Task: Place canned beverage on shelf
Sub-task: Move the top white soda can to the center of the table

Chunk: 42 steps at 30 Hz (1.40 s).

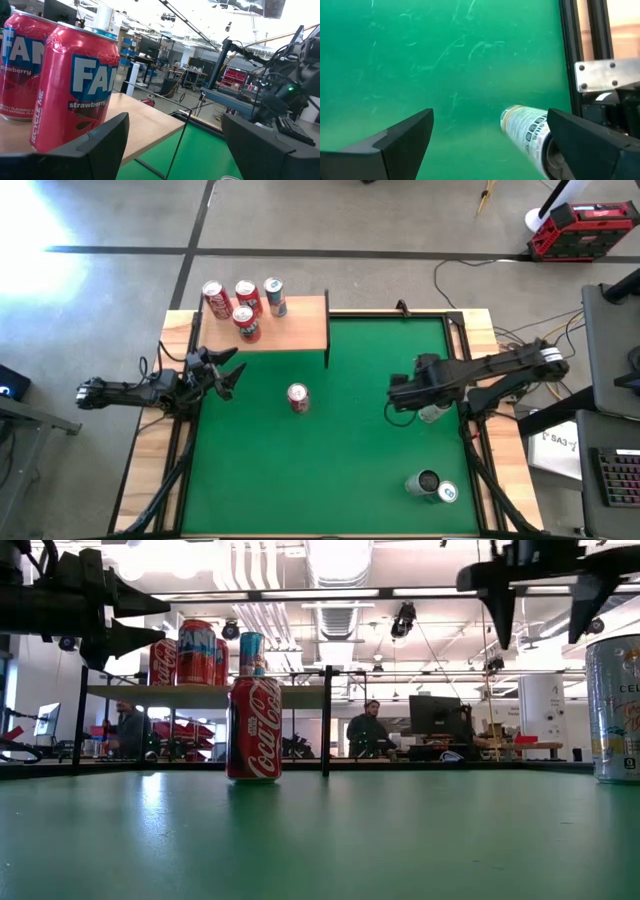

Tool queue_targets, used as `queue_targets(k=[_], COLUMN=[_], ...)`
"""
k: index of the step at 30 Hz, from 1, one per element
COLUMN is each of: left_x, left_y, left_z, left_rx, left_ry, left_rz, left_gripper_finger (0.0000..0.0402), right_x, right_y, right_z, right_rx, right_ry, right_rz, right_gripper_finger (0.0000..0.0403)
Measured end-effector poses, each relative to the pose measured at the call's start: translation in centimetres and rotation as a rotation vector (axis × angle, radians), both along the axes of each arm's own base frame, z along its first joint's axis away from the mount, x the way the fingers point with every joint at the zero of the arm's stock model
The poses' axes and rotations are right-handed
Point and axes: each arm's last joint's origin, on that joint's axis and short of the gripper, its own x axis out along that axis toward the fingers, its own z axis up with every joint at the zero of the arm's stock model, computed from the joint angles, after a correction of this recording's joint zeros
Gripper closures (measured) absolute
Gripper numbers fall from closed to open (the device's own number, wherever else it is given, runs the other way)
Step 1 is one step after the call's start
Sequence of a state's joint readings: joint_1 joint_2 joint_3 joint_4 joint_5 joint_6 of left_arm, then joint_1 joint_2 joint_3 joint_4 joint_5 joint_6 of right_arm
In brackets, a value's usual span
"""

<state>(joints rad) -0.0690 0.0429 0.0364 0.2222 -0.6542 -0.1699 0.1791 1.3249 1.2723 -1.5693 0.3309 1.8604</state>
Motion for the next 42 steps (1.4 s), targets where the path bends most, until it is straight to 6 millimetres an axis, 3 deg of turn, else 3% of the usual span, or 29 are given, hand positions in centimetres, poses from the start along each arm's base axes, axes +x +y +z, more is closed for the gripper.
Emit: queue_targets(k=[16, 32, 42], left_x=[0.0, 0.0, 0.0], left_y=[0.0, 0.0, 0.0], left_z=[0.0, 0.0, 0.0], left_rx=[0.0, 0.0, 0.0], left_ry=[-0.001, 0.001, 0.001], left_rz=[0.0, 0.0, 0.0], left_gripper_finger=[0.0099, 0.0099, 0.0099], right_x=[-4.7, -2.7, -3.3], right_y=[-0.8, -0.5, -0.6], right_z=[-1.1, -0.3, -0.2], right_rx=[0.006, 0.001, 0.006], right_ry=[-0.055, -0.048, -0.06], right_rz=[-0.211, -0.086, -0.101], right_gripper_finger=[0.0021, 0.0021, 0.0021])
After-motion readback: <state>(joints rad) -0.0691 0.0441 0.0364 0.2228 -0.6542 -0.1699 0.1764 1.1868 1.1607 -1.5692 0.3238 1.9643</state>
